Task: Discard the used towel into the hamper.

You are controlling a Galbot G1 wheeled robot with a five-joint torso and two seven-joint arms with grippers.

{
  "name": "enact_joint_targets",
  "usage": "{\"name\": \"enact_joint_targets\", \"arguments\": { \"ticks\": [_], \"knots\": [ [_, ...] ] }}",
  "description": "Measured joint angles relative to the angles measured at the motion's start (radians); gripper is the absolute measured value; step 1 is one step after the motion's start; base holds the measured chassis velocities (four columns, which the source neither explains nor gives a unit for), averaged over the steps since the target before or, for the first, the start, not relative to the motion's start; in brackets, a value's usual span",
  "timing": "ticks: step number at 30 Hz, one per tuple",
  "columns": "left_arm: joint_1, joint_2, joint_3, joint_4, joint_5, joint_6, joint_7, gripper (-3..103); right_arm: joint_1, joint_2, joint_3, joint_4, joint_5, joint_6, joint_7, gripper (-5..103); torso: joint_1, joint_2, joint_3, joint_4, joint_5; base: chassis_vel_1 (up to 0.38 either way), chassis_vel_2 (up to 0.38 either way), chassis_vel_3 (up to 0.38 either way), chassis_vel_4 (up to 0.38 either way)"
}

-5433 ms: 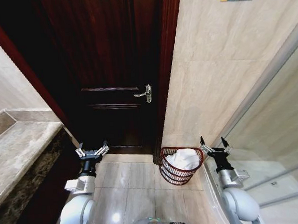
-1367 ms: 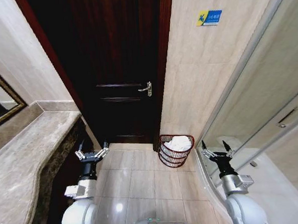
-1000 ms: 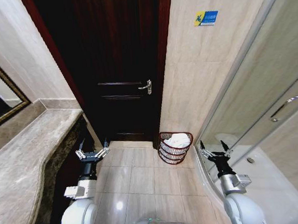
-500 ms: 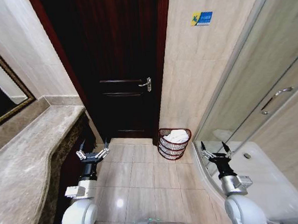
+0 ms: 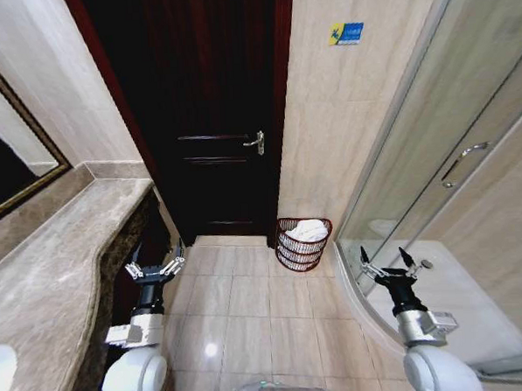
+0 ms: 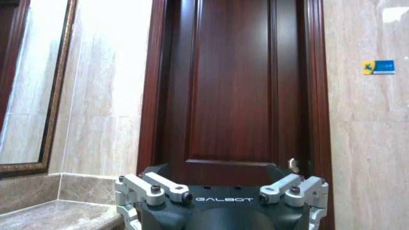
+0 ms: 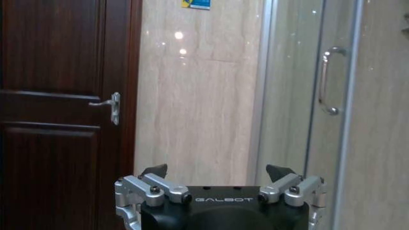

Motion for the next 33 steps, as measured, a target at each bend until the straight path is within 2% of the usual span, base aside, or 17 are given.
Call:
{"name": "enact_joint_targets", "arguments": {
  "ticks": [10,26,33],
  "knots": [
    [-0.01,0.002,0.008,0.025,0.018,0.01,0.008,100,-0.005,0.0,0.004,-0.037,-0.001,0.025,-0.001,100,0.0,0.0,0.0,0.0,-0.0001,0.107,-0.099,-0.114,0.098],
    [-0.026,-0.013,0.015,0.032,0.01,-0.01,0.014,100,0.015,-0.011,-0.012,-0.05,-0.003,0.02,-0.001,100,0.0,0.0,0.0,0.0001,-0.0001,0.094,-0.096,-0.099,0.097],
    [-0.032,-0.028,0.023,0.029,0.032,-0.006,0.013,100,0.015,-0.028,-0.006,-0.063,0.012,0.025,-0.001,100,0.0,0.0,0.0,0.0001,0.0001,0.103,-0.105,-0.108,0.119]
  ]
}}
